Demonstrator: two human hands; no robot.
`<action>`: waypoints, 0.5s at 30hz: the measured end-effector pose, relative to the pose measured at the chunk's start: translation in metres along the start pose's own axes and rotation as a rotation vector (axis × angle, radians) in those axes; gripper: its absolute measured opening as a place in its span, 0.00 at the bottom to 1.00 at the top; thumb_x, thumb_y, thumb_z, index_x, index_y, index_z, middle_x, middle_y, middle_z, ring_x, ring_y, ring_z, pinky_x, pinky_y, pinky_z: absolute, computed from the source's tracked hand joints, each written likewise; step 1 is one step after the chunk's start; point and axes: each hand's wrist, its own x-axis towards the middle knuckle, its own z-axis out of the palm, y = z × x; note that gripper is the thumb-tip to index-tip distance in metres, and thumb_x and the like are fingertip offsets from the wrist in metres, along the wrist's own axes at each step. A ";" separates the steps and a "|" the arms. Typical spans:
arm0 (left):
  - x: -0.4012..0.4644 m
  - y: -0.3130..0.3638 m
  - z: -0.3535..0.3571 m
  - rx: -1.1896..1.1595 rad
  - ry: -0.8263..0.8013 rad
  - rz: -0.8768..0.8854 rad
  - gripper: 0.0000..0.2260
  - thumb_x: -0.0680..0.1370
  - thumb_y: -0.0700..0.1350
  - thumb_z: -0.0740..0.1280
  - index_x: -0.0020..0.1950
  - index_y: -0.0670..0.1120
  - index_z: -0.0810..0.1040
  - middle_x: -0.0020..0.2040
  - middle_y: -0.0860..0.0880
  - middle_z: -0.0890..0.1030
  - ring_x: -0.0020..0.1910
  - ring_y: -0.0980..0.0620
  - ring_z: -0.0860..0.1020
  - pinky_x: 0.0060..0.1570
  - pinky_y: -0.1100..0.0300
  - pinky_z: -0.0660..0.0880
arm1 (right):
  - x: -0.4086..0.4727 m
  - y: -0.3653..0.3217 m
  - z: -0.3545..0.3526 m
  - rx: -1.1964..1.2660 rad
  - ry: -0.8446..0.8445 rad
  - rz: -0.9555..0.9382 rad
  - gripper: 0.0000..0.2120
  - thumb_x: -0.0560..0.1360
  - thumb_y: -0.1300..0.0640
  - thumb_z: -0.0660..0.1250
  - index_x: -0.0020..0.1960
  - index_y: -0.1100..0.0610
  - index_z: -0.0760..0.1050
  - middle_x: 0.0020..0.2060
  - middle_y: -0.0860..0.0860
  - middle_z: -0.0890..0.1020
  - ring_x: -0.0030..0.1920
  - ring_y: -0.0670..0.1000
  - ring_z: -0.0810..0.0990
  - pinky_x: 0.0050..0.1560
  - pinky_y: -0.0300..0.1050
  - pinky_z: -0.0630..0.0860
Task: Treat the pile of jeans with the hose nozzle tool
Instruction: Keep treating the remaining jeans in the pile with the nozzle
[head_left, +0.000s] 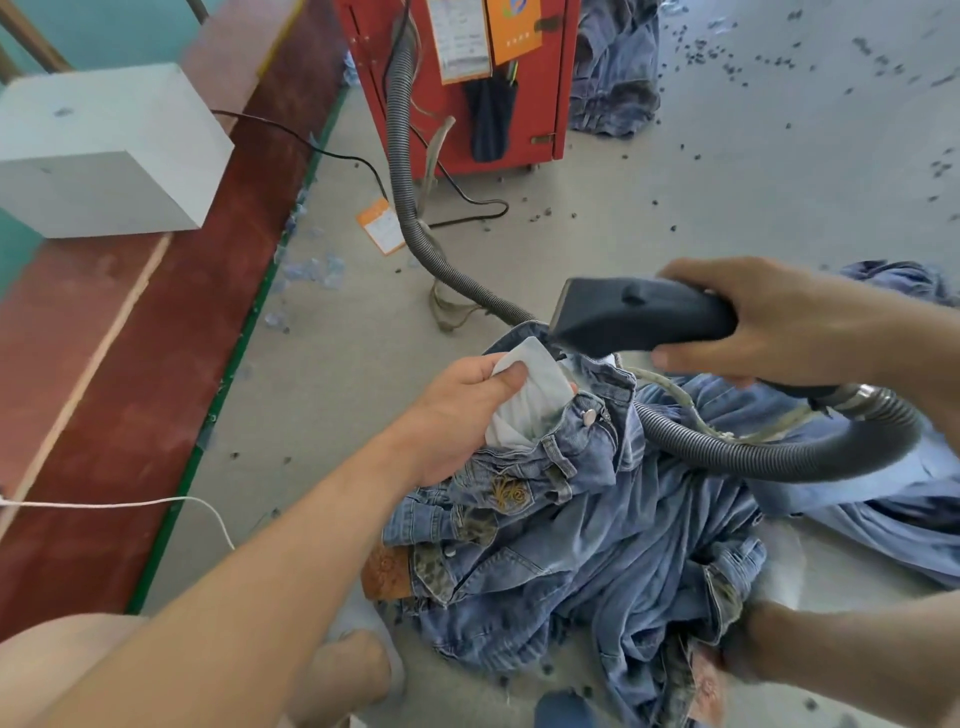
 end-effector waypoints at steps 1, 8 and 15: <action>-0.001 -0.001 0.001 0.021 -0.011 -0.005 0.12 0.87 0.42 0.59 0.55 0.42 0.81 0.47 0.47 0.86 0.45 0.50 0.83 0.49 0.55 0.79 | 0.000 -0.004 0.005 -0.014 -0.032 -0.004 0.12 0.74 0.49 0.75 0.53 0.39 0.76 0.35 0.40 0.84 0.27 0.45 0.82 0.28 0.34 0.75; -0.009 -0.020 0.014 0.071 -0.146 -0.047 0.13 0.88 0.41 0.57 0.63 0.41 0.81 0.59 0.41 0.85 0.61 0.40 0.83 0.63 0.46 0.77 | 0.030 0.004 0.023 0.138 0.376 0.265 0.23 0.66 0.41 0.82 0.44 0.55 0.76 0.27 0.53 0.83 0.23 0.45 0.79 0.33 0.46 0.75; -0.009 -0.023 0.013 -0.010 -0.134 -0.019 0.12 0.87 0.40 0.58 0.60 0.45 0.81 0.57 0.44 0.85 0.56 0.47 0.83 0.58 0.53 0.78 | 0.050 0.018 0.089 -0.187 0.297 0.380 0.22 0.66 0.47 0.81 0.45 0.59 0.73 0.37 0.54 0.80 0.34 0.51 0.75 0.29 0.42 0.66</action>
